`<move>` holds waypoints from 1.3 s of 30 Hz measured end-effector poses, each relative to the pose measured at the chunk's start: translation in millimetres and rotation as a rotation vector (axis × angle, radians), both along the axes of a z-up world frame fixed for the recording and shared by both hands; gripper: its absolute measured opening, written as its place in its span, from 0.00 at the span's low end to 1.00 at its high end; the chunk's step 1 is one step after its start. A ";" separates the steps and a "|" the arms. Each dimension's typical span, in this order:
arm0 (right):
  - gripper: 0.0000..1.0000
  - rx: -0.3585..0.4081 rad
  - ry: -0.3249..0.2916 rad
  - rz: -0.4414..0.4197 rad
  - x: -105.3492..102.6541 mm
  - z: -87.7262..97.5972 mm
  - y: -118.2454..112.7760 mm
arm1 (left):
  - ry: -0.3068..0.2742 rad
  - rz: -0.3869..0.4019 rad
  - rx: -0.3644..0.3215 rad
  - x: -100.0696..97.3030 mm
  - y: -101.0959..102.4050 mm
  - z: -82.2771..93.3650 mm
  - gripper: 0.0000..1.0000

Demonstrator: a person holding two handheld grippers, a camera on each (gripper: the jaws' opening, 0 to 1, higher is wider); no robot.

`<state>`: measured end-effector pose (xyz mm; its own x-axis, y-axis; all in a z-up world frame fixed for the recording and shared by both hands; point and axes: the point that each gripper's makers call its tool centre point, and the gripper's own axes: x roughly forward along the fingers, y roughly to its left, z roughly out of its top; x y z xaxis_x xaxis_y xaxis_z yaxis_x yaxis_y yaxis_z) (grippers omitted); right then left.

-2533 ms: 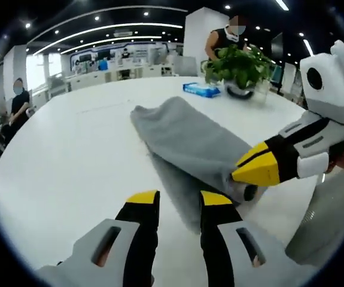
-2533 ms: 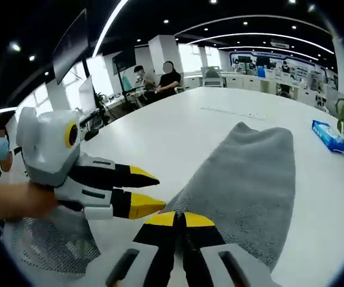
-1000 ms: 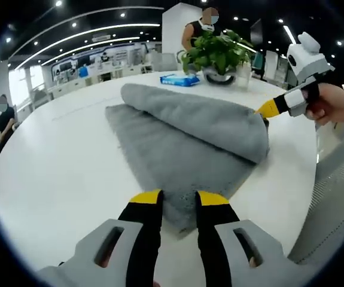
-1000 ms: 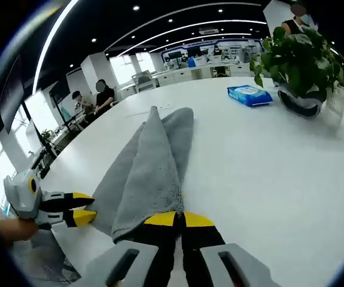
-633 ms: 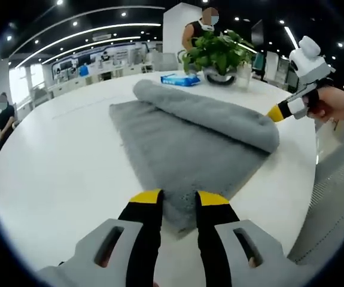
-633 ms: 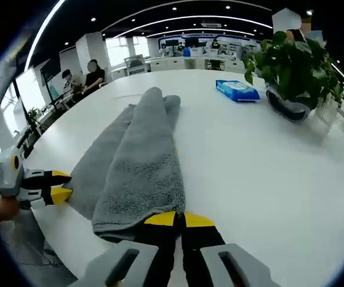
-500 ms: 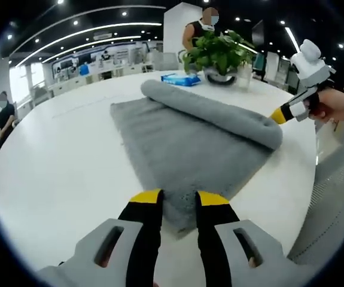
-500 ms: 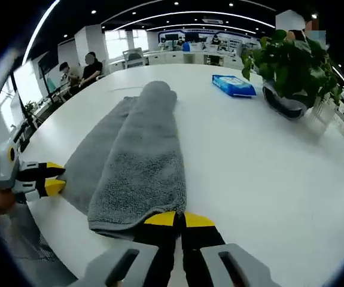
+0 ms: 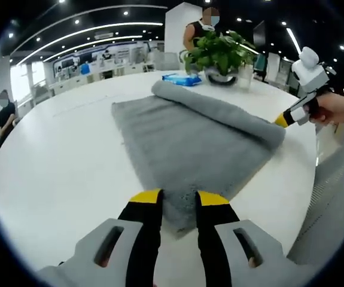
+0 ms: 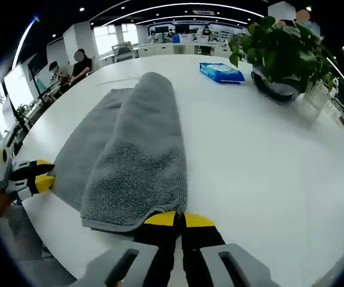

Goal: Open the folded towel by lifting each exposed corner and separating the folded layers until the towel lies flat within the target outline without major curled edges

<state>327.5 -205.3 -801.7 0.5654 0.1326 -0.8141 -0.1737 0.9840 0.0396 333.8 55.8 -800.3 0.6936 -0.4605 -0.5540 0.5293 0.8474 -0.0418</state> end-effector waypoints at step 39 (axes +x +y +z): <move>0.08 0.074 0.006 -0.002 -12.8 4.2 -2.1 | 0.046 0.258 0.053 7.2 67.1 0.4 0.22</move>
